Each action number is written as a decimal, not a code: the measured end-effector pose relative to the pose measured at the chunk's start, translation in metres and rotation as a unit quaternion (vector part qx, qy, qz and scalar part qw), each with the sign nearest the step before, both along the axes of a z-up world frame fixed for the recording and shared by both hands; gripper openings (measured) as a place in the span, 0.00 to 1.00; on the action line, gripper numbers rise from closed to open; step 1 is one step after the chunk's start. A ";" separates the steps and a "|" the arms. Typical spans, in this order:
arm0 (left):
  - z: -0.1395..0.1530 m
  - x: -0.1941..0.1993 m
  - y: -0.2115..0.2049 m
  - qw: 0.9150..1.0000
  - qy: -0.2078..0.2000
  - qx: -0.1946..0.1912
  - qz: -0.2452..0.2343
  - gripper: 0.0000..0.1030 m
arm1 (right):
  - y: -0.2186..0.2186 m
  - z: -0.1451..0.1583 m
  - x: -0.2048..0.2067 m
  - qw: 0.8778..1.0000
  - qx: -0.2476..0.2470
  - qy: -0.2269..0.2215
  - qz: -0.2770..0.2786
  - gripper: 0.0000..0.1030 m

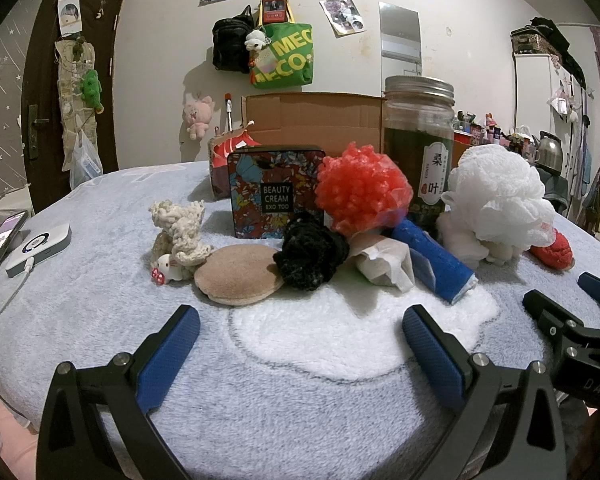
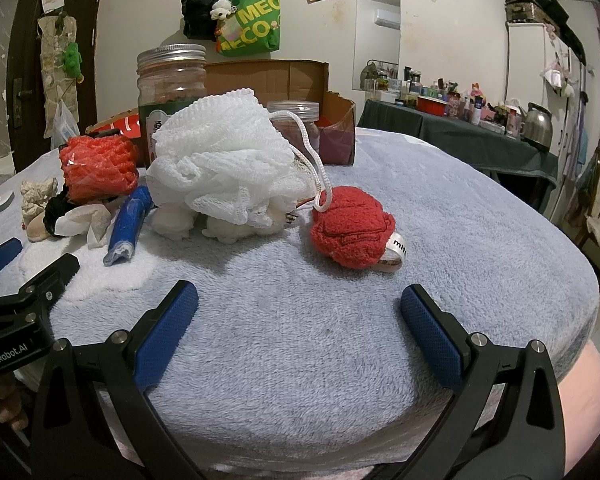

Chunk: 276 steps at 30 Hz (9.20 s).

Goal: Organize soft objects

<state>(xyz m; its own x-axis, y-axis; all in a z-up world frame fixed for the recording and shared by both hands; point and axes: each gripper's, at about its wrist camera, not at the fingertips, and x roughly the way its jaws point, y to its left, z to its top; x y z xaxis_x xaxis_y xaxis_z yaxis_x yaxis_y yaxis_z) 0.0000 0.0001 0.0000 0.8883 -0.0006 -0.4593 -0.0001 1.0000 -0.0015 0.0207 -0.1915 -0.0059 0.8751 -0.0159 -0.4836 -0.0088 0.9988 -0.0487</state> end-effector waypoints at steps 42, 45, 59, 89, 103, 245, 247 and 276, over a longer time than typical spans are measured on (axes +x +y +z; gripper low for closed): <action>0.055 0.078 -0.013 0.983 0.065 -0.002 -0.173 0.49 | 0.004 0.052 0.084 0.969 0.031 0.063 0.237 0.60; 0.059 0.072 -0.013 0.983 0.058 -0.002 -0.176 0.46 | 0.000 0.055 0.078 0.969 0.038 0.055 0.238 0.47; 0.100 0.046 0.004 0.985 0.032 -0.013 -0.169 0.45 | -0.023 0.079 0.048 0.977 0.071 0.006 0.202 0.34; 0.203 0.194 0.026 0.970 0.039 0.031 -0.237 0.45 | -0.022 0.215 0.195 0.968 0.044 -0.011 0.247 0.33; 0.148 0.338 -0.010 0.957 0.156 0.070 -0.234 0.45 | 0.036 0.143 0.373 0.965 -0.004 0.178 0.195 0.33; 0.046 0.061 0.085 0.997 0.050 -0.039 -0.034 0.21 | -0.064 0.029 0.048 0.986 0.156 0.028 0.054 0.36; 0.053 0.058 0.083 0.998 0.039 -0.039 -0.037 0.17 | -0.065 0.039 0.043 0.986 0.154 0.008 0.056 0.36; 0.075 0.040 0.000 0.979 0.002 -0.078 -0.190 0.16 | -0.002 0.062 0.026 0.972 0.149 -0.052 0.171 0.36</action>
